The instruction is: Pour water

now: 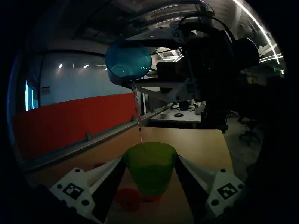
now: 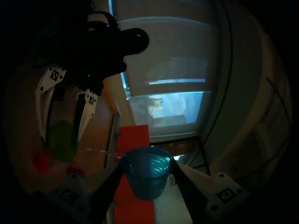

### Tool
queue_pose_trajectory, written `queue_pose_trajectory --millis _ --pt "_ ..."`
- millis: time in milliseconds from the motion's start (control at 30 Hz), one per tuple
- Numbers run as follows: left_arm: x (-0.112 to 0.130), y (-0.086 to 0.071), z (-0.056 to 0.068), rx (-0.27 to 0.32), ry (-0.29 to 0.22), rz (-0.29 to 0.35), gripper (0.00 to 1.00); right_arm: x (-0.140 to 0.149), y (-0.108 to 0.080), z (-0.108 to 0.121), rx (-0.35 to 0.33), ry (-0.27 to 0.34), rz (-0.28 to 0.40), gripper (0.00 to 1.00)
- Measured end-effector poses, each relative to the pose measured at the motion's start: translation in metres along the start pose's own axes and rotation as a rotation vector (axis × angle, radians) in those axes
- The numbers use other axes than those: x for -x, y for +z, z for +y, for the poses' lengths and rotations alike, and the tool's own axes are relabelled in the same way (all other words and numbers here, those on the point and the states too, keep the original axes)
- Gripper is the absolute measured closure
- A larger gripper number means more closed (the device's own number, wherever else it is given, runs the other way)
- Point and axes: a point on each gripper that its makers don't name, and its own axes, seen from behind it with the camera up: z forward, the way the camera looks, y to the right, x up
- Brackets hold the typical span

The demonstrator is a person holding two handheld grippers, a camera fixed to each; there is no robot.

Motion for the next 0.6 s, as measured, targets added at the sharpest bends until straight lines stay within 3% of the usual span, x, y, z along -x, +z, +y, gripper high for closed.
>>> queue_pose_trajectory --millis 600 --pt "-0.0012 0.0023 -0.0019 -0.001 -0.001 0.003 0.12 -0.0058 0.0004 0.002 0.012 -0.079 -0.003 0.09"
